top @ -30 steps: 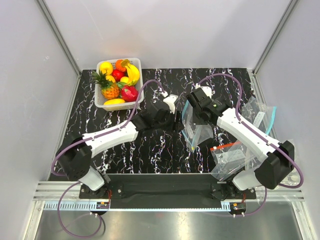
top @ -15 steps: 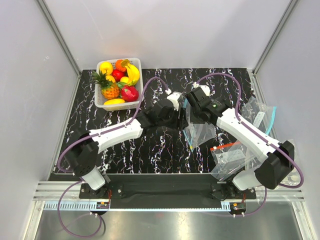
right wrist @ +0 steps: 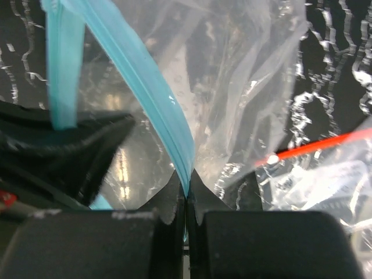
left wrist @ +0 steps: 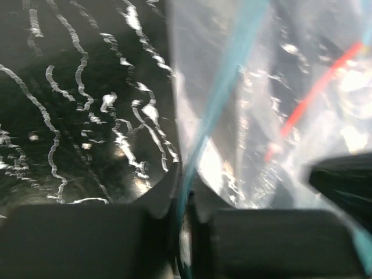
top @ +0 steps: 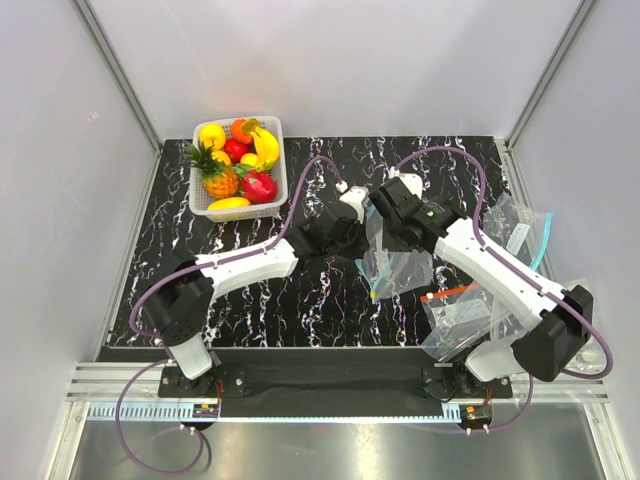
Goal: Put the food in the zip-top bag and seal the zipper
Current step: Open the zipper of the food storage bag at the center of the board.
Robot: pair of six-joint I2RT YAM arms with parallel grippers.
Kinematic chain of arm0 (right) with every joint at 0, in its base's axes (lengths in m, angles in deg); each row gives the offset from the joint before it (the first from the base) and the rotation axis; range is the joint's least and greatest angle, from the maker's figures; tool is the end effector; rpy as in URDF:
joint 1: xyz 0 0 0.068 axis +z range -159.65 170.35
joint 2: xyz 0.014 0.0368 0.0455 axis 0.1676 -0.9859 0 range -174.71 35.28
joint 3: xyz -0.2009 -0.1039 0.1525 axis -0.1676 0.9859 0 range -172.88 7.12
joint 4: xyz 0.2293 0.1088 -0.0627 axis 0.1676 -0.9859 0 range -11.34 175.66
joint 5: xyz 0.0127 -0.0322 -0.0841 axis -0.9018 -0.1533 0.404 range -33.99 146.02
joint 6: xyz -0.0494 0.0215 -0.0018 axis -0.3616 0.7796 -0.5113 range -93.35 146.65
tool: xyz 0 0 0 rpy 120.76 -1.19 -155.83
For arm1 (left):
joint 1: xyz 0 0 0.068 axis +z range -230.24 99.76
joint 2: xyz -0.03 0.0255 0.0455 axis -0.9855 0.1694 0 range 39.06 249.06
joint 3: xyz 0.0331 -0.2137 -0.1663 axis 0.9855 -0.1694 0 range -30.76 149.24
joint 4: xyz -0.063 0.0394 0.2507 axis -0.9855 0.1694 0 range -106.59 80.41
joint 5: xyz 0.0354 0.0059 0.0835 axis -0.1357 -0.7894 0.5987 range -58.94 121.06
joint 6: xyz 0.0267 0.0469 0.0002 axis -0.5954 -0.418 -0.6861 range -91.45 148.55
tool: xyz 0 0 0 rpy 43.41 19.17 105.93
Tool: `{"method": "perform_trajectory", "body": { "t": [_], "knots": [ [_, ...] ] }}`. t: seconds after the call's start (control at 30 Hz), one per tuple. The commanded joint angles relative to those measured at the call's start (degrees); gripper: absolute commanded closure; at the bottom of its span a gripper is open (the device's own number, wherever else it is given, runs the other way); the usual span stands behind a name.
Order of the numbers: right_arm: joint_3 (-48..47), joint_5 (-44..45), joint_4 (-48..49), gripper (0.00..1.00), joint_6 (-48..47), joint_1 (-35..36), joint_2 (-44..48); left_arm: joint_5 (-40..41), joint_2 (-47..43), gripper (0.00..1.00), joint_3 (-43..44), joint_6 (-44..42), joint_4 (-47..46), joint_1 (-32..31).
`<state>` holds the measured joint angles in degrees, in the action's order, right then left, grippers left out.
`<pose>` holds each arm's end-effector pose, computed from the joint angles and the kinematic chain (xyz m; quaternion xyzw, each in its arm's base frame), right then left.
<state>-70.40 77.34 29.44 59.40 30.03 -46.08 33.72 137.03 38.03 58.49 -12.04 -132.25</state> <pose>0.2254 0.1704 0.3251 -0.0097 0.9505 0.0057 0.3104 0.2420 -0.3071 0.2470 0.1579 0.8674 -0.2936 0.3693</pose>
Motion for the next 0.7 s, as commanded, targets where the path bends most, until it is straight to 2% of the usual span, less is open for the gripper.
{"method": "perform_trajectory", "body": {
  "t": [0.0,0.2,0.47,0.5,0.67],
  "knots": [
    [-4.0,7.0,-6.7,1.00,2.1,0.7,0.2,7.3,-0.1,0.97,2.7,-0.9,-1.0,-0.7],
    [-5.4,14.4,-12.9,1.00,3.7,1.6,-3.2,14.8,3.0,1.00,6.7,-0.1,7.2,-0.8],
    [-4.8,18.6,-16.0,1.00,5.8,2.6,-1.7,8.3,4.6,1.00,2.5,3.4,2.5,3.2],
    [-4.4,18.8,-16.0,1.00,6.1,2.6,-1.3,8.6,4.2,0.96,2.2,3.0,2.3,3.2],
    [-3.6,17.6,-14.3,1.00,5.7,2.6,-0.4,9.2,3.6,0.86,2.9,1.5,3.2,3.3]
  ]
}}
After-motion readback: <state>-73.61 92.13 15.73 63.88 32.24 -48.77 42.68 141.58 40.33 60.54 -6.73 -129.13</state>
